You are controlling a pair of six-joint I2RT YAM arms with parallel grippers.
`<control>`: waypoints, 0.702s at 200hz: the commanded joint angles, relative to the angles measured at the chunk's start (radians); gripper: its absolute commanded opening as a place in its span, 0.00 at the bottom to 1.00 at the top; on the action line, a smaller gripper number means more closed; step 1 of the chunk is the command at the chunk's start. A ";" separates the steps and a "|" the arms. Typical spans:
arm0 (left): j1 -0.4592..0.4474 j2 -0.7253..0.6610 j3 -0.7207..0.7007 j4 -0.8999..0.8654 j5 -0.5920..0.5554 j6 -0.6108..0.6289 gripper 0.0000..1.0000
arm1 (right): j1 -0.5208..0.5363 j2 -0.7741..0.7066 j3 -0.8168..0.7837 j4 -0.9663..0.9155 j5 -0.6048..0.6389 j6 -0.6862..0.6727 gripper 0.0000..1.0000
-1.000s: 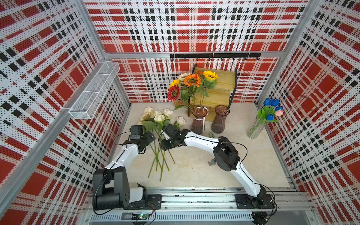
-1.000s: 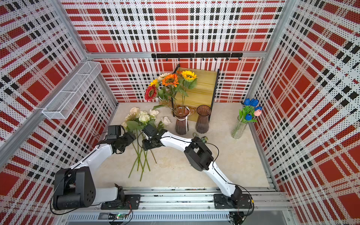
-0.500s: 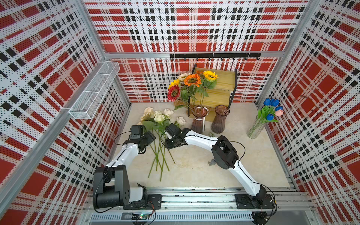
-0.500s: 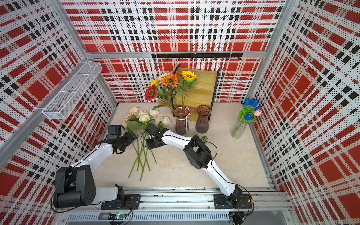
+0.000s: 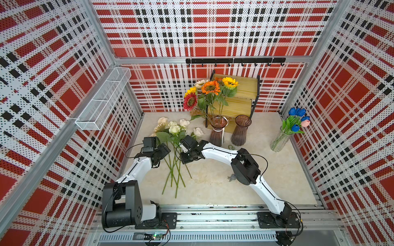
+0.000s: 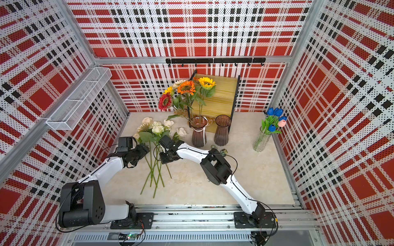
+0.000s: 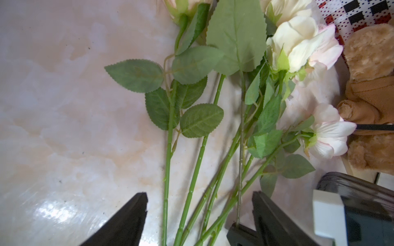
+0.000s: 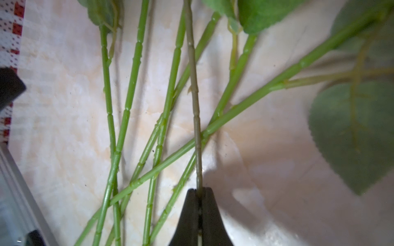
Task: Arrange the flowers in different vases according to their variety
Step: Pick up the flower at the center of the board.
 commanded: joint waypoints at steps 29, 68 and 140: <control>0.034 -0.014 -0.024 0.014 0.022 0.022 0.83 | 0.003 -0.098 0.004 -0.007 0.032 -0.009 0.00; 0.043 -0.023 -0.035 0.017 0.029 0.027 0.82 | 0.012 -0.260 -0.038 -0.003 0.053 -0.090 0.00; 0.035 0.048 -0.033 0.080 0.082 0.022 0.68 | 0.083 -0.449 0.007 -0.028 0.116 -0.182 0.00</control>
